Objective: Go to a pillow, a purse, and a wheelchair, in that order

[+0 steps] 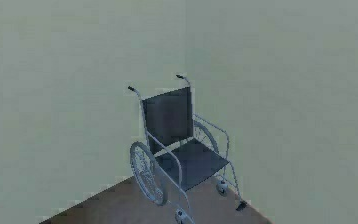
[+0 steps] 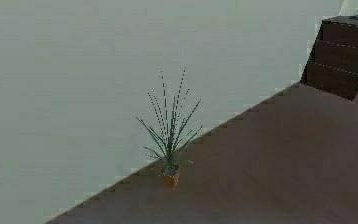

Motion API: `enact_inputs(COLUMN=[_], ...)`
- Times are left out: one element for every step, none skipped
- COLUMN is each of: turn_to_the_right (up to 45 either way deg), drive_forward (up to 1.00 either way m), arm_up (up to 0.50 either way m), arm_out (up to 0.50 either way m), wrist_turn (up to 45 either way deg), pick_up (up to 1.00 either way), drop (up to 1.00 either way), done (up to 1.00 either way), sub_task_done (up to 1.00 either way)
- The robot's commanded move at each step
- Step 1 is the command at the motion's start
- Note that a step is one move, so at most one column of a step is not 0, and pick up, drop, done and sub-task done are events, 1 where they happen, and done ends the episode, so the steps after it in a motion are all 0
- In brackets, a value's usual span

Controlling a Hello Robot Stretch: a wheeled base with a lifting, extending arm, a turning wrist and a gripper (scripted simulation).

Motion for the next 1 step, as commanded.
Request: enact_inputs(turn_to_the_right=[0.0], drive_forward=[0.00], arm_up=[0.00], arm_out=[0.00], wrist_turn=[0.0], pick_up=[0.00], drop=[0.00], done=[1.00], sub_task_done=[0.00])
